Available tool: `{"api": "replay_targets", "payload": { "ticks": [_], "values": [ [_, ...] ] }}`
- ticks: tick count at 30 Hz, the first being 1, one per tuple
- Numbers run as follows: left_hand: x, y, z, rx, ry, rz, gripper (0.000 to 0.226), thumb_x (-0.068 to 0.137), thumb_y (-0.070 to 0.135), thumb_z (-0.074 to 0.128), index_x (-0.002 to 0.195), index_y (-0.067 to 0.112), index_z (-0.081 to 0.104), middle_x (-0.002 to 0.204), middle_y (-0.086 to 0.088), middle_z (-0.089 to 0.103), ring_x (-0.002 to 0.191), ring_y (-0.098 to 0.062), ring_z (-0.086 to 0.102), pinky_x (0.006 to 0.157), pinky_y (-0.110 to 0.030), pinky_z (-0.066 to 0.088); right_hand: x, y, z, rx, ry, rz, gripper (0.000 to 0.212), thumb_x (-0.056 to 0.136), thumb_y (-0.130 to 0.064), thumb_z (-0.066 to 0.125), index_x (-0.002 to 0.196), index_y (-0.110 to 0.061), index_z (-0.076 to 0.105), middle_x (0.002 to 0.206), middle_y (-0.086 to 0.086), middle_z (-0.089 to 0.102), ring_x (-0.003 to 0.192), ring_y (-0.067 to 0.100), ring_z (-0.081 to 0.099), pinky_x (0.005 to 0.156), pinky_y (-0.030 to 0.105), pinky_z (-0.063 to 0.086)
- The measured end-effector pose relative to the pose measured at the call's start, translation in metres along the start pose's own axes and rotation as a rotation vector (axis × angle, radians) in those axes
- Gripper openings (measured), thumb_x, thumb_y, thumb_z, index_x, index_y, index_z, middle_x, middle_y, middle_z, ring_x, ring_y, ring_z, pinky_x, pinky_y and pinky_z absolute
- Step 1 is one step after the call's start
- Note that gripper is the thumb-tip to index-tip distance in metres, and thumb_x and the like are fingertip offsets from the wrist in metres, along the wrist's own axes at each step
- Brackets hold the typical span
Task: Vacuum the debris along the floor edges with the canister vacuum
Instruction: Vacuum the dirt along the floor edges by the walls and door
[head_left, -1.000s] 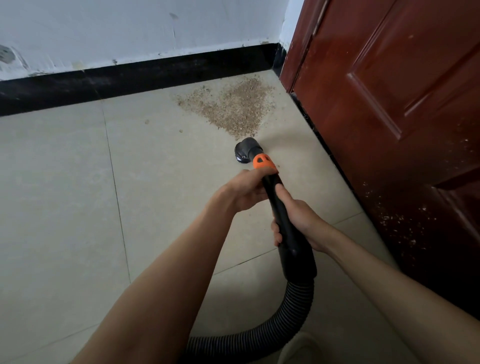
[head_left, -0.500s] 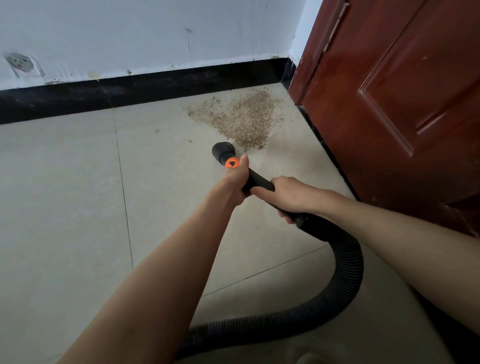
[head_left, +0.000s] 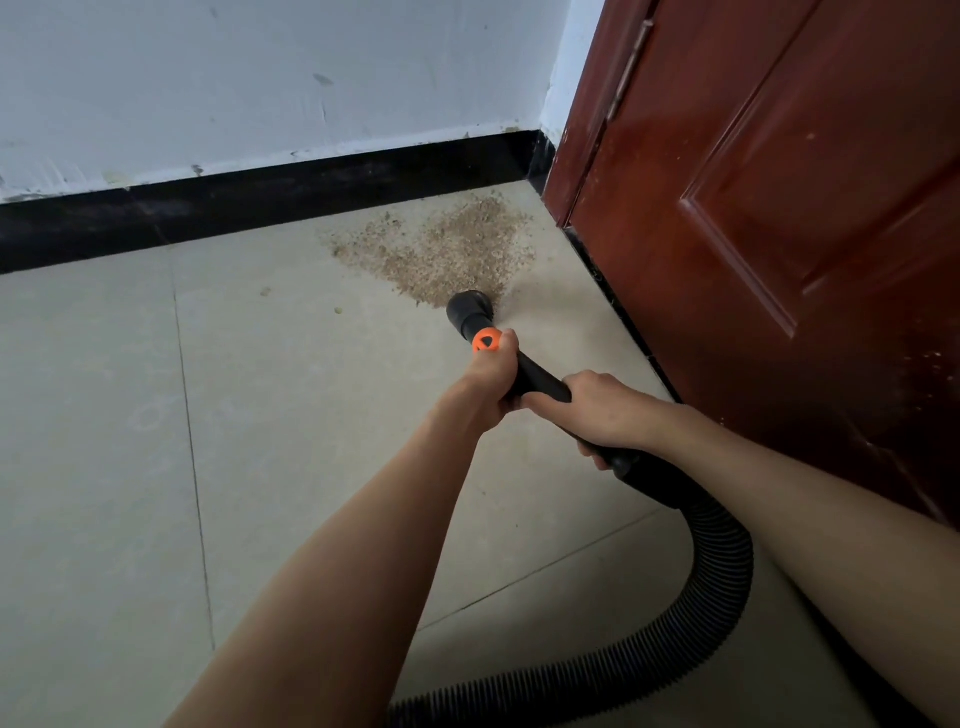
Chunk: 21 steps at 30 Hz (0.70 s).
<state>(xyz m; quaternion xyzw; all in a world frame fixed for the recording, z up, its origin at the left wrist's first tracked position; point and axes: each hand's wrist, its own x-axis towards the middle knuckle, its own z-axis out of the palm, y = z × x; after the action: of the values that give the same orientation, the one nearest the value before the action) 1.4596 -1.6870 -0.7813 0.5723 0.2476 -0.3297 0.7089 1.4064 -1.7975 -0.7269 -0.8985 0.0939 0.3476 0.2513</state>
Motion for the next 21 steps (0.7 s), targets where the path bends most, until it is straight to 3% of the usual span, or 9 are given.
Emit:
{"api": "replay_targets", "payload": {
  "ticks": [13, 18, 21],
  "values": [
    [0.018, 0.015, 0.038, 0.062, -0.086, 0.016, 0.03, 0.101, 0.035, 0.035, 0.081, 0.013, 0.039, 0.075, -0.006, 0.046, 0.066, -0.017, 0.05, 0.058, -0.026, 0.045, 0.017, 0.024, -0.023, 0.068, 0.084, 0.08, 0.043, 0.094, -0.055, 0.045, 0.079, -0.015, 0.045, 0.062, 0.008, 0.059, 0.039, 0.018, 0.054, 0.04, 0.021, 0.041],
    [0.017, 0.02, 0.024, 0.137, -0.129, -0.025, 0.033, 0.101, 0.04, 0.036, 0.093, 0.008, 0.042, 0.08, -0.007, 0.051, 0.068, -0.018, 0.053, 0.055, -0.026, 0.046, 0.014, 0.016, -0.016, 0.082, 0.08, 0.066, 0.042, 0.095, -0.056, 0.044, 0.083, -0.016, 0.046, 0.064, 0.008, 0.059, 0.04, 0.017, 0.055, 0.042, 0.022, 0.041],
    [0.01, 0.011, 0.009, 0.139, -0.105, -0.019, 0.031, 0.101, 0.038, 0.034, 0.083, 0.013, 0.04, 0.078, -0.006, 0.05, 0.067, -0.017, 0.053, 0.052, -0.026, 0.044, 0.007, 0.01, -0.002, 0.084, 0.062, 0.062, 0.045, 0.094, -0.058, 0.044, 0.09, -0.014, 0.05, 0.065, 0.009, 0.06, 0.043, 0.018, 0.056, 0.047, 0.026, 0.045]
  ]
}}
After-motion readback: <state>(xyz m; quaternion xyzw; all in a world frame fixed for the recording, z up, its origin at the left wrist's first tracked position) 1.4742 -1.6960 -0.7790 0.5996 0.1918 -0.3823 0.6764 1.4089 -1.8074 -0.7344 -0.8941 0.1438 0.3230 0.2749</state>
